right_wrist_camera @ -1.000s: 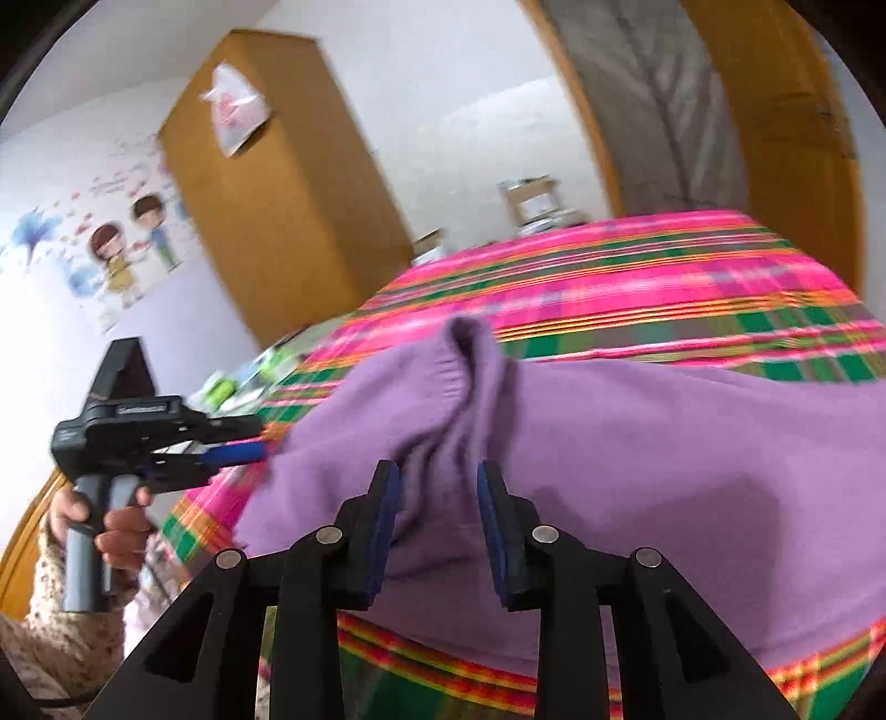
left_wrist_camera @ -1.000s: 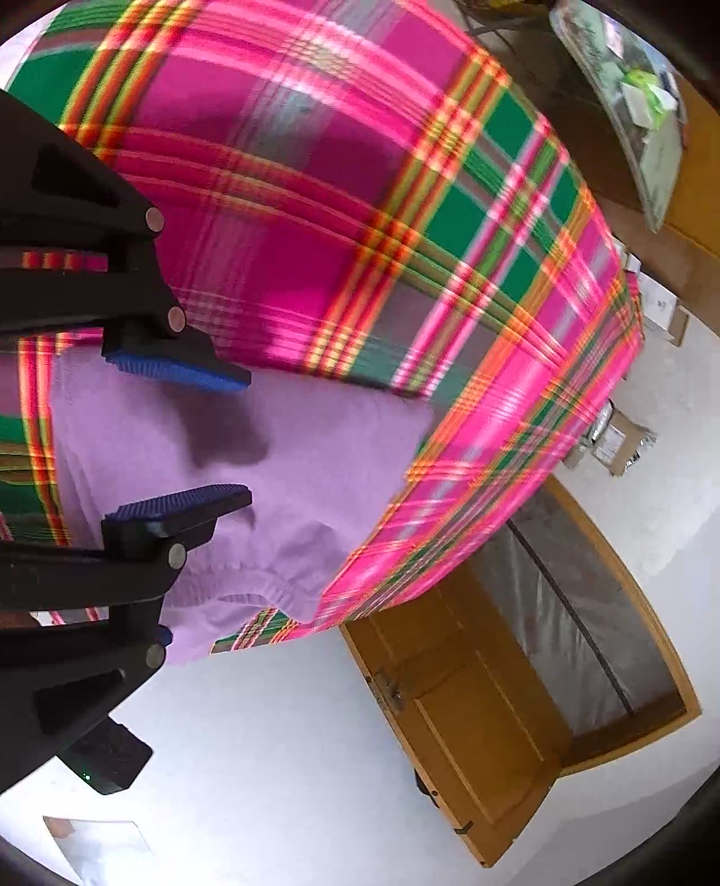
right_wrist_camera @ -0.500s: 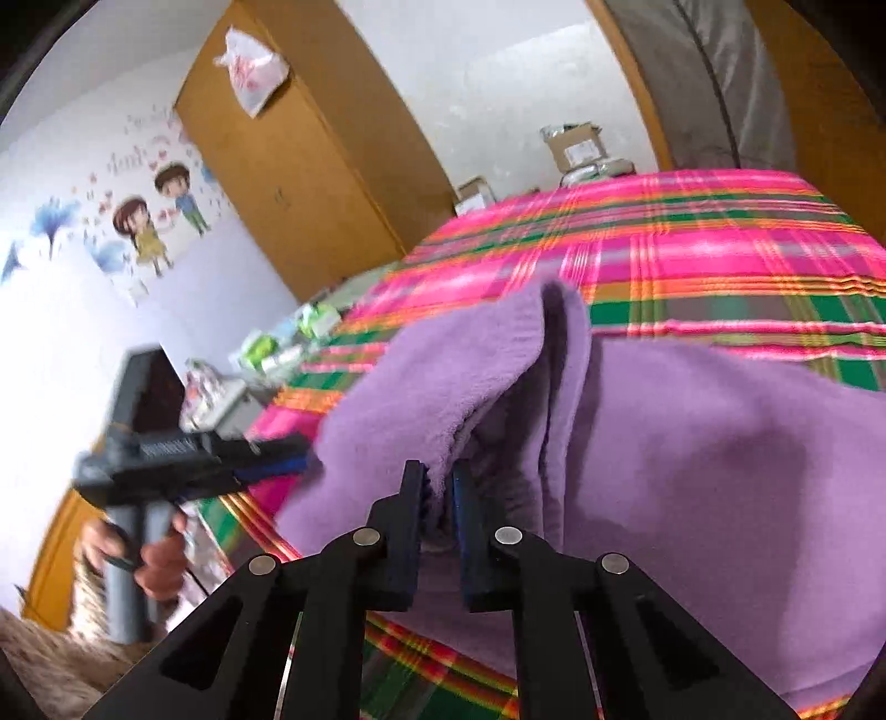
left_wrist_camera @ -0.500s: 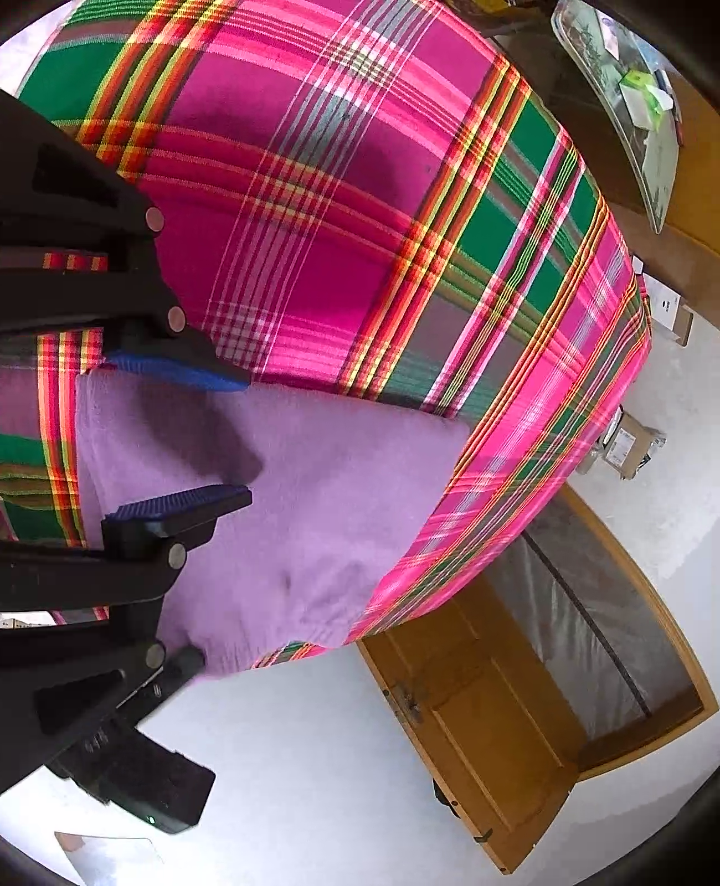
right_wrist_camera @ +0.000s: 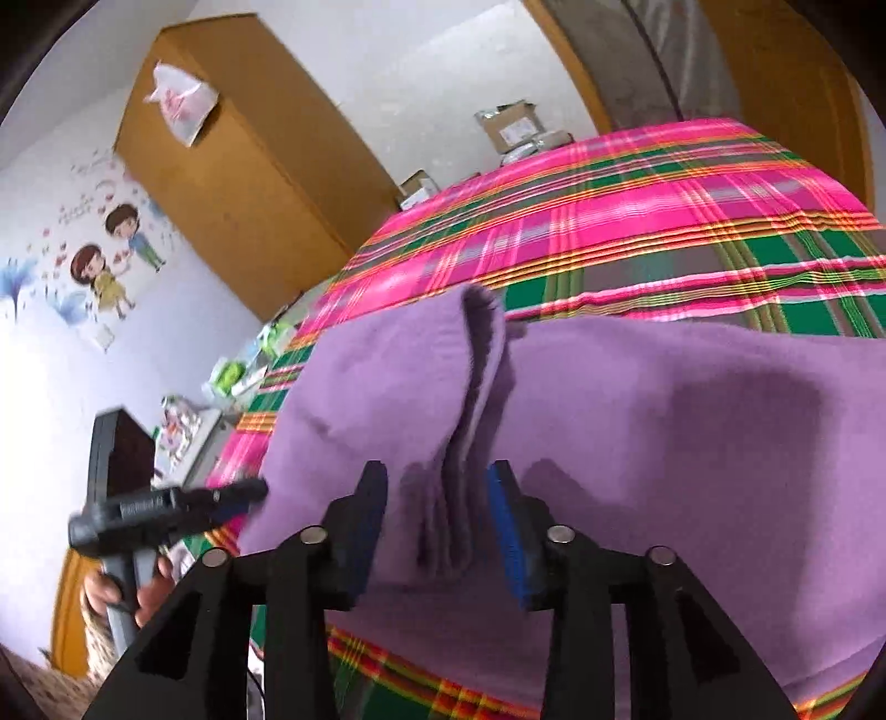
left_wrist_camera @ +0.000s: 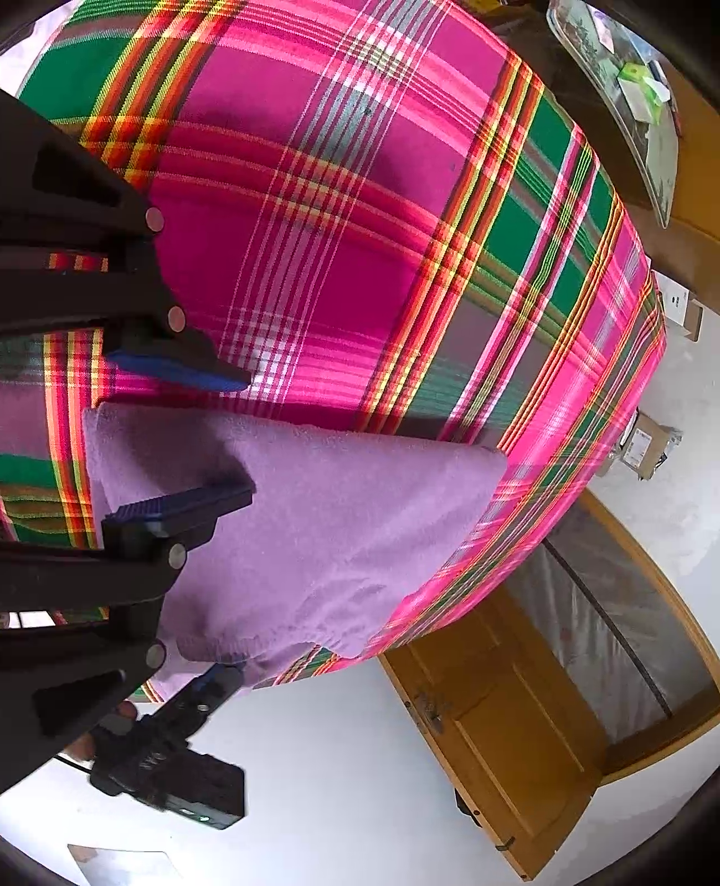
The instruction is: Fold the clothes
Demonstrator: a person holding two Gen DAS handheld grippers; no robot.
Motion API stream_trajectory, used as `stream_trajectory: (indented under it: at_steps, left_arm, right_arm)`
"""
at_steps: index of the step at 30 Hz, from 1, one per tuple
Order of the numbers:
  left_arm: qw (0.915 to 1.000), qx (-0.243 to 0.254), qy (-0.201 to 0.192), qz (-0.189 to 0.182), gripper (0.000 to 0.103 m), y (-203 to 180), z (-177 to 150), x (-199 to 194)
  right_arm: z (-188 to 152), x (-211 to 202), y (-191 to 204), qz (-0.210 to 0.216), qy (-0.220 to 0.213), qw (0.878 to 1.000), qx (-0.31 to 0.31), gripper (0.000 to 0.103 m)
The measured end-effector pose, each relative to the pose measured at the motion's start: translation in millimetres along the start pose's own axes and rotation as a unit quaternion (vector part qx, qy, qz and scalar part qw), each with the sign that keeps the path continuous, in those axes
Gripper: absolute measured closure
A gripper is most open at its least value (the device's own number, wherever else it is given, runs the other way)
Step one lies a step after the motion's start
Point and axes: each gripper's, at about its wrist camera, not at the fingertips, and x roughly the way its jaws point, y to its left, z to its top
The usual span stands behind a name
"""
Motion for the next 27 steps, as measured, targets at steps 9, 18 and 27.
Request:
stream_trajectory:
  at_steps: [9, 18, 27]
  left_arm:
    - [1.0, 0.001, 0.004, -0.001, 0.068, -0.5, 4.9, 0.2]
    - [1.0, -0.005, 0.004, -0.006, 0.068, 8.0, 6.1, -7.2]
    - [0.9998, 0.01, 0.01, -0.012, 0.068, -1.6, -0.1, -8.3]
  right_arm:
    - [12.7, 47.2, -9.1, 0.059, 0.066, 0.995, 0.04, 0.063]
    - [15.7, 33.4, 2.7, 0.107, 0.05, 0.992, 0.051, 0.085]
    - [12.6, 1.2, 9.4, 0.079, 0.027, 0.995, 0.055, 0.085]
